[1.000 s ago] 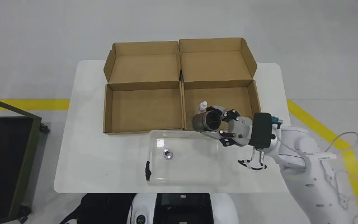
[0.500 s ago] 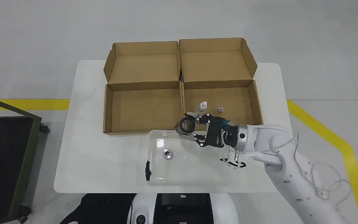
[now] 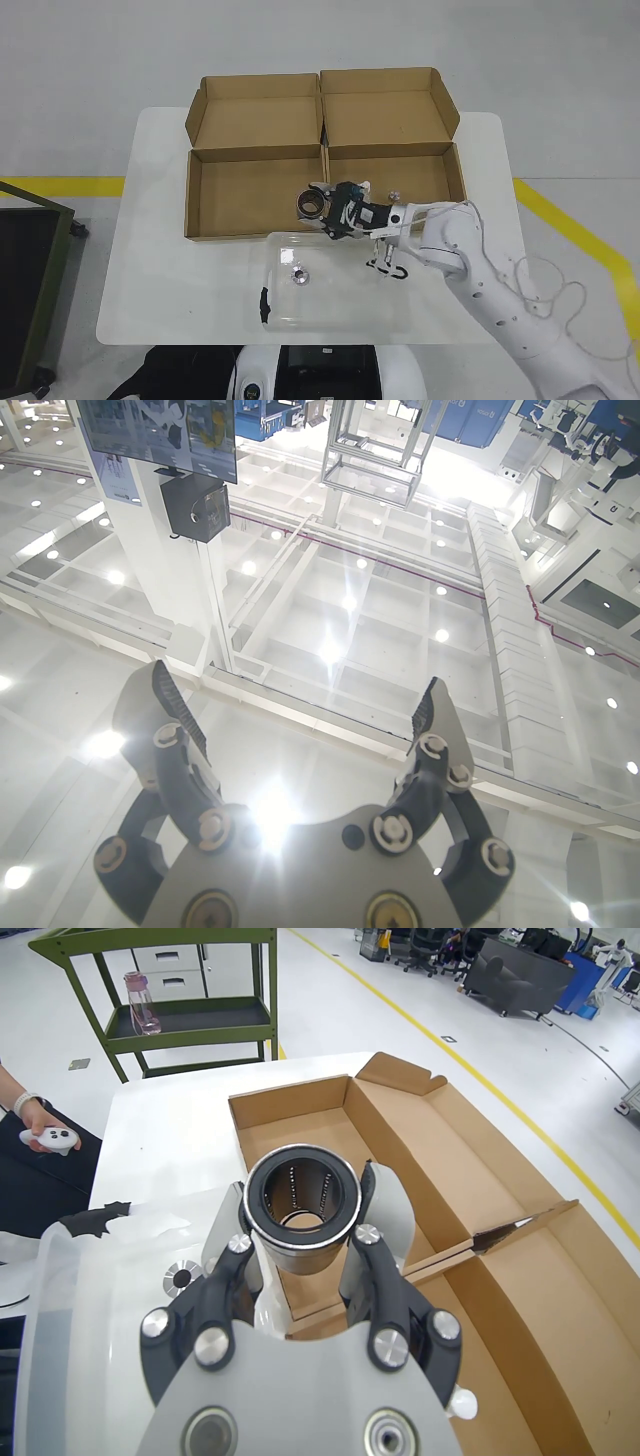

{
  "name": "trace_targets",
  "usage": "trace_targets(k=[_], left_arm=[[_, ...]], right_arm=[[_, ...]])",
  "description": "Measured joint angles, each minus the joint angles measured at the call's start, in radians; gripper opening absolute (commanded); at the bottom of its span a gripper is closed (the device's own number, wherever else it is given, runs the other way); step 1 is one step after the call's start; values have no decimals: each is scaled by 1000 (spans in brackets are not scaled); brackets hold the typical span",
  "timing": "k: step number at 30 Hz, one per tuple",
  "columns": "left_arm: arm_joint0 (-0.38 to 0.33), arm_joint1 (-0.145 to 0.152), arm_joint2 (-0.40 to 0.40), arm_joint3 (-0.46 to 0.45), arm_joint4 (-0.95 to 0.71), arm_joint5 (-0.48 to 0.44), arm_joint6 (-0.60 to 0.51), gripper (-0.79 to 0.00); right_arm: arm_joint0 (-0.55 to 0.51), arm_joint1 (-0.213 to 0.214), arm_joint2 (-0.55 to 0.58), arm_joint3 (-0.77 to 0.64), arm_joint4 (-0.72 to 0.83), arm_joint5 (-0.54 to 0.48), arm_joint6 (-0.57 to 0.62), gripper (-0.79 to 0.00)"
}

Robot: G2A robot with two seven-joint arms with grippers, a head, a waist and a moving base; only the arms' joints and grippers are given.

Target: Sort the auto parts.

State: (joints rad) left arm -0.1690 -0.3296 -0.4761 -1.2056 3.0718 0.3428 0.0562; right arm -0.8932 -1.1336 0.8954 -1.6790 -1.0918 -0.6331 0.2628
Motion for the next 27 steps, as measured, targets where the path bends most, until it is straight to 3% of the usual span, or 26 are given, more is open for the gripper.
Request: trace_targets(k=[21,25,27], left_arm=[[0,0,0,0,0,0,0,0],[0,0,0,0,0,0,0,0],[0,0,0,0,0,0,0,0]], right_arm=[[171,-101,-175,286,0,120,33,-785],[190,-117,-194,326,-1,128,39,-711],[198,-125,-204,344,-3,129,38,-634]])
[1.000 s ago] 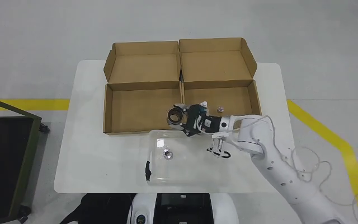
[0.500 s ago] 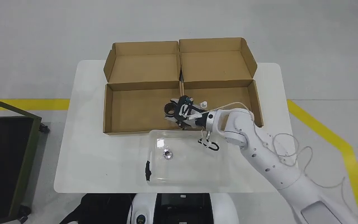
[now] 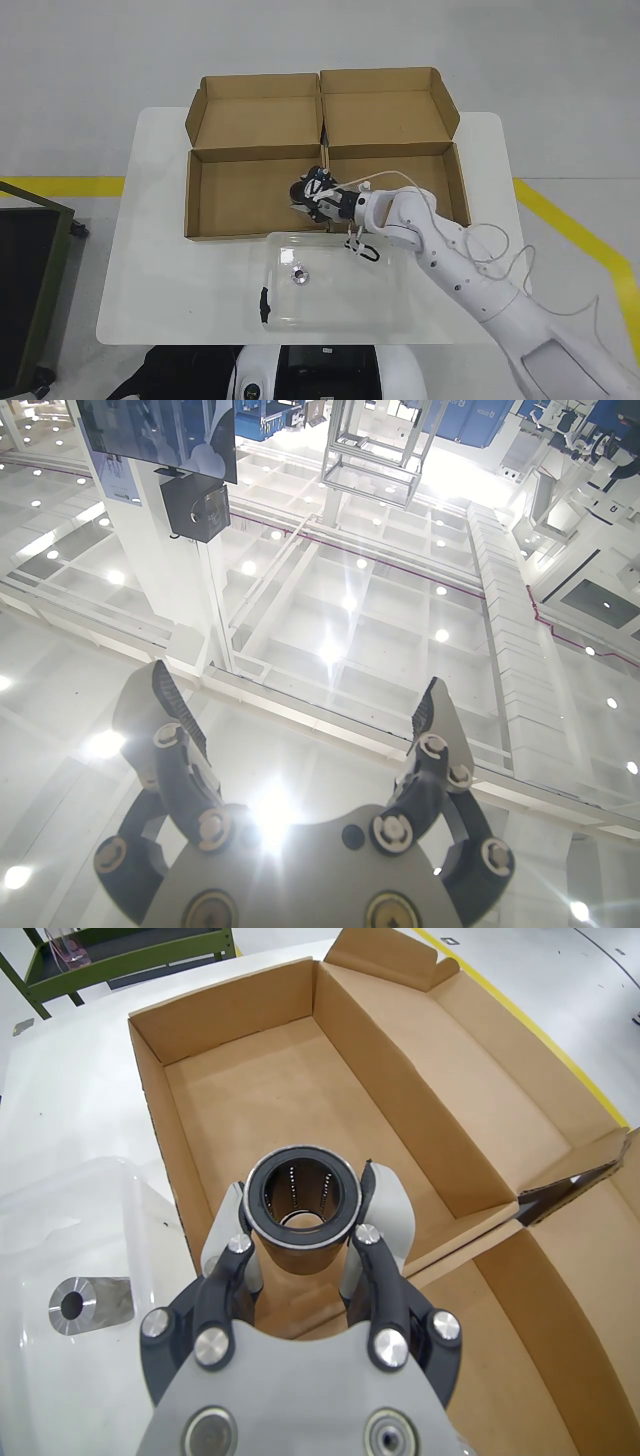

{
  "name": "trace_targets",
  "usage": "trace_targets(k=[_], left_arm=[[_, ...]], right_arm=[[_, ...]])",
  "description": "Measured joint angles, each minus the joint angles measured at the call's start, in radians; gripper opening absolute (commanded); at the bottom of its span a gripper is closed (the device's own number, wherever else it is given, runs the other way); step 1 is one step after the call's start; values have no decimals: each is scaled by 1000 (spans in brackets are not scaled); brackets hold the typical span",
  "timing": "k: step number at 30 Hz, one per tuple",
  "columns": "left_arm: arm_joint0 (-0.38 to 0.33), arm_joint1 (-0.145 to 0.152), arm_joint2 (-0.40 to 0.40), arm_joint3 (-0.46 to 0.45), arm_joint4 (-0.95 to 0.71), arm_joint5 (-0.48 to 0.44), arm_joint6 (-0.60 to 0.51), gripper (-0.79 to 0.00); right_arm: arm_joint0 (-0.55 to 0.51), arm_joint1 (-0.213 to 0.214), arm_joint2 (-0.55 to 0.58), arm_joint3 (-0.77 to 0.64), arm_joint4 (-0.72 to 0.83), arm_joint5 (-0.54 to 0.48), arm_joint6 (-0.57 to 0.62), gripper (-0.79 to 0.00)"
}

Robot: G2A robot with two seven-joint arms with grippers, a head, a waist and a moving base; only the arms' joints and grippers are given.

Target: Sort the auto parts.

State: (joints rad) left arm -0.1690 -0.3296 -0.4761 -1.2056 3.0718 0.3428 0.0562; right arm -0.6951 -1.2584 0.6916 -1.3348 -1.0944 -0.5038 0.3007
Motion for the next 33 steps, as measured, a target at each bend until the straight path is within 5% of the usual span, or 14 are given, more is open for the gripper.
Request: trace_targets(k=[14,33], left_arm=[[0,0,0,0,0,0,0,0],[0,0,0,0,0,0,0,0]], right_arm=[[27,-35,-19,77,-14,4,10,-465],[28,-64,-17,110,-44,0,37,-403]])
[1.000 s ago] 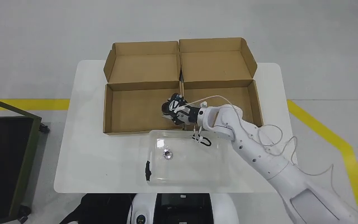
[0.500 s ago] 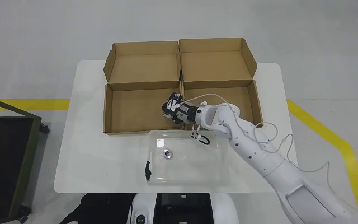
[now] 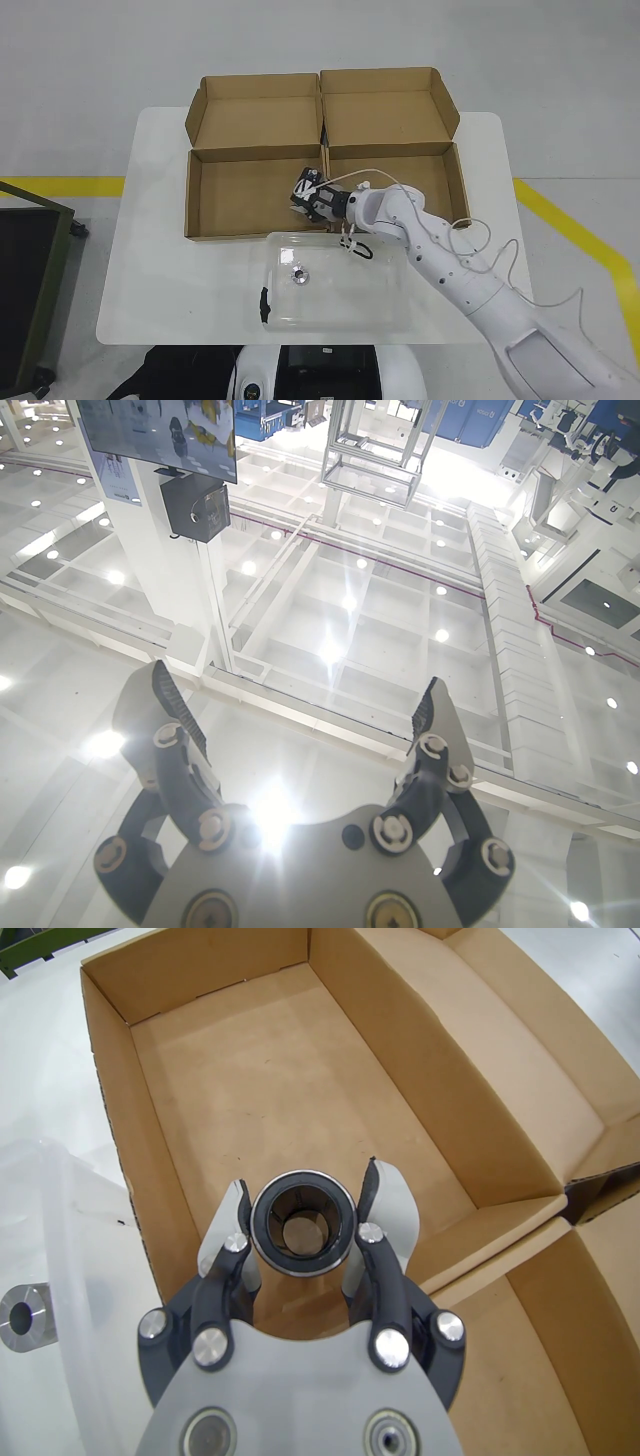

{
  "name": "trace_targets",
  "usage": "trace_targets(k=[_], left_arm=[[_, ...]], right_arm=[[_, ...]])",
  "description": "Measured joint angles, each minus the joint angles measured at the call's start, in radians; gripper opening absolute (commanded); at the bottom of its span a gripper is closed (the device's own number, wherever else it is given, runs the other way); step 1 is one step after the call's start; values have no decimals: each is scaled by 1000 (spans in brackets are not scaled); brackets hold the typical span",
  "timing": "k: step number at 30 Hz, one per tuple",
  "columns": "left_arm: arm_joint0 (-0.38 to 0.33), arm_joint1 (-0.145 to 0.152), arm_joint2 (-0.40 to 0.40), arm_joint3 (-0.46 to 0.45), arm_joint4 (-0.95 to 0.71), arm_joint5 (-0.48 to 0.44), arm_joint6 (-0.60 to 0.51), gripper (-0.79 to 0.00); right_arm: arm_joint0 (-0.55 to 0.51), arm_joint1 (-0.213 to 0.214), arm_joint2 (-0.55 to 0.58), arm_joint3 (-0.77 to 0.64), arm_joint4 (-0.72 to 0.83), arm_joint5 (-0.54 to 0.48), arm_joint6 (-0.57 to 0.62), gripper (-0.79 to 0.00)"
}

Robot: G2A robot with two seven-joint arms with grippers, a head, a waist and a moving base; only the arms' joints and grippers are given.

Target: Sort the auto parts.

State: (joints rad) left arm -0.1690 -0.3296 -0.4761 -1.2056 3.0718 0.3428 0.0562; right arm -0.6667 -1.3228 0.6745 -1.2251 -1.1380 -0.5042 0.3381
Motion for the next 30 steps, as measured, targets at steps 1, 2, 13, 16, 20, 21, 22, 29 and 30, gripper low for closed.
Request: trace_targets(k=[1,2,13,16,20,21,22,29,30], left_arm=[[0,0,0,0,0,0,0,0],[0,0,0,0,0,0,0,0],[0,0,0,0,0,0,0,0],[0,0,0,0,0,0,0,0],[0,0,0,0,0,0,0,0],[0,0,0,0,0,0,0,0],[0,0,0,0,0,0,0,0],[0,0,0,0,0,0,0,0],[0,0,0,0,0,0,0,0]], right_arm=[[0,-1,1,0,0,0,0,-400],[-1,-2,4,-2,0,-1,-2,-397],[-83,38,110,-250,-73,-52,1,-252],[-146,58,149,-360,-102,-76,24,-194],[-238,82,191,-495,-145,-117,50,-135],[-267,90,201,-532,-161,-131,56,-126],[-288,95,208,-557,-175,-140,60,-117],[-419,124,239,-662,-280,-190,69,-71],[-436,127,239,-667,-297,-200,67,-65]])
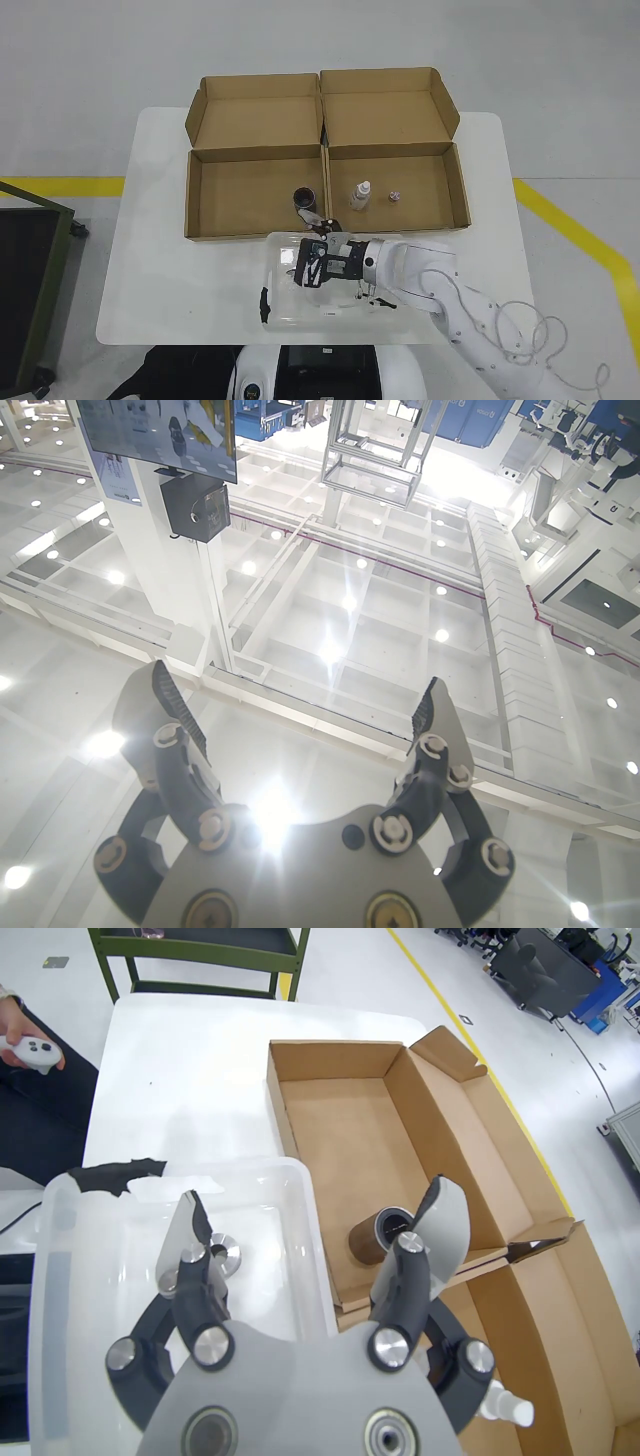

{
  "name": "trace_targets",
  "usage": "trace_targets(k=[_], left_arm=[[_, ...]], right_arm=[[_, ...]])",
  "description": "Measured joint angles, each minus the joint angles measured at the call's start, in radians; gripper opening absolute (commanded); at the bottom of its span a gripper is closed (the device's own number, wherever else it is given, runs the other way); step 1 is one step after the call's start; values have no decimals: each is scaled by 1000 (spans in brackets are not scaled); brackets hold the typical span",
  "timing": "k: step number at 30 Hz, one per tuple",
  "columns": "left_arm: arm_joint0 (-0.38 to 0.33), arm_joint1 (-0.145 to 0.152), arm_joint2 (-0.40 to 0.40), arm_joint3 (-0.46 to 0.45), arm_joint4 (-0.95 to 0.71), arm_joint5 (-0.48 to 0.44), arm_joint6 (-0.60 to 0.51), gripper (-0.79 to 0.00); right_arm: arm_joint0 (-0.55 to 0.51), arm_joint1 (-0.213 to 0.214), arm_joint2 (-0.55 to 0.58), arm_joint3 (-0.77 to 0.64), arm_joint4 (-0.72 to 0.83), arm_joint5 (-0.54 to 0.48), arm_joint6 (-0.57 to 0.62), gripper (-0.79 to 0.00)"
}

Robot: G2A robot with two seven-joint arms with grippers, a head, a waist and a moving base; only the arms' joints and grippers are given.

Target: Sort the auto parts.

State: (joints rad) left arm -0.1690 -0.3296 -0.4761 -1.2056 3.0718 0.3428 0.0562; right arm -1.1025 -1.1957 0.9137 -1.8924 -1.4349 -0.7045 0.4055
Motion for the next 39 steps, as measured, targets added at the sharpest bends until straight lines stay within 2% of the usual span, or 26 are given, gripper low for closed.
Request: trace_targets(k=[11,24,33,39], left_arm=[[0,0,0,0,0,0,0,0],[0,0,0,0,0,0,0,0],[0,0,0,0,0,0,0,0],[0,0,0,0,0,0,0,0]], right_arm=[[-84,19,-6,3,-101,-46,-29,-37],[-45,7,-61,102,-147,-19,-26,-65],[-21,-3,-91,153,-145,-19,-23,-169],[-4,-10,-107,182,-137,-21,-23,-197]])
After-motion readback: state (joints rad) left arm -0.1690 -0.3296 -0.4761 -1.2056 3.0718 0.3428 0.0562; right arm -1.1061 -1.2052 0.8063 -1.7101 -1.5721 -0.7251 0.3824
